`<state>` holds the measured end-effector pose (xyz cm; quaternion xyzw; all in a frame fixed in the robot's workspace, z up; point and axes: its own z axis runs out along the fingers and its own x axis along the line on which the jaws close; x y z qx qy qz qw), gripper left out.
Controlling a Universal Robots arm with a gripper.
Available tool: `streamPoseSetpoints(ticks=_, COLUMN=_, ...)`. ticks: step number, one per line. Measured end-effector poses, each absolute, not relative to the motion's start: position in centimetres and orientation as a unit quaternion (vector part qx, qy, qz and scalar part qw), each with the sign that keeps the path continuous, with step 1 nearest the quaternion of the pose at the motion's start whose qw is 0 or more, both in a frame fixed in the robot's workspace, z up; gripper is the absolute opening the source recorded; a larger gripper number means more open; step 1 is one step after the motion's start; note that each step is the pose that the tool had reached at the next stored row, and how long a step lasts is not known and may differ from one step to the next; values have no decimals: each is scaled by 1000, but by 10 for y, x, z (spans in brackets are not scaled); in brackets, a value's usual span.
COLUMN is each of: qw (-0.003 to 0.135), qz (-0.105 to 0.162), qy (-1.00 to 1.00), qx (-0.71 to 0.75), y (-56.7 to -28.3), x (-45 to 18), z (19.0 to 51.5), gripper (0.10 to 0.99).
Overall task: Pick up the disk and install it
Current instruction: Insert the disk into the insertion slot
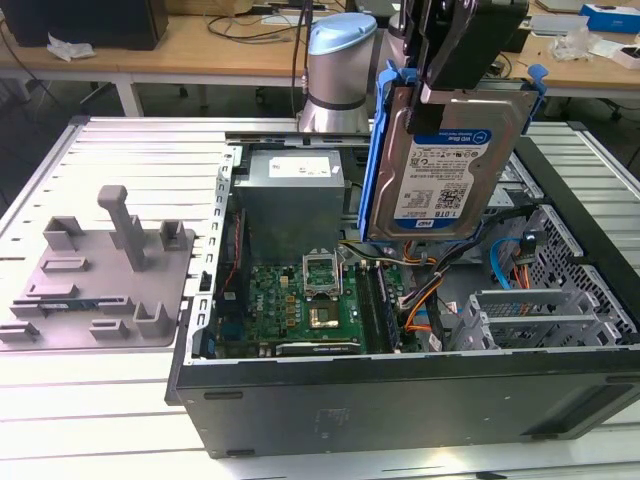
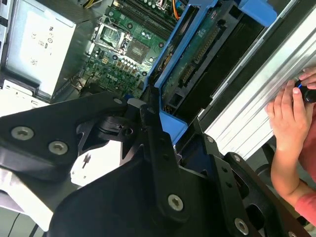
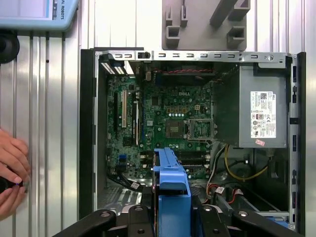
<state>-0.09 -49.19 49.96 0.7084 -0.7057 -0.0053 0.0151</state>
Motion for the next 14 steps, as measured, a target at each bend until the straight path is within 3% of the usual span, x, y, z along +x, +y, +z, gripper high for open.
streamPoseSetpoints(ticks=14, qw=15, qz=-5, qy=-706, qx=708, y=-520, x=26, z=500, gripper=365)
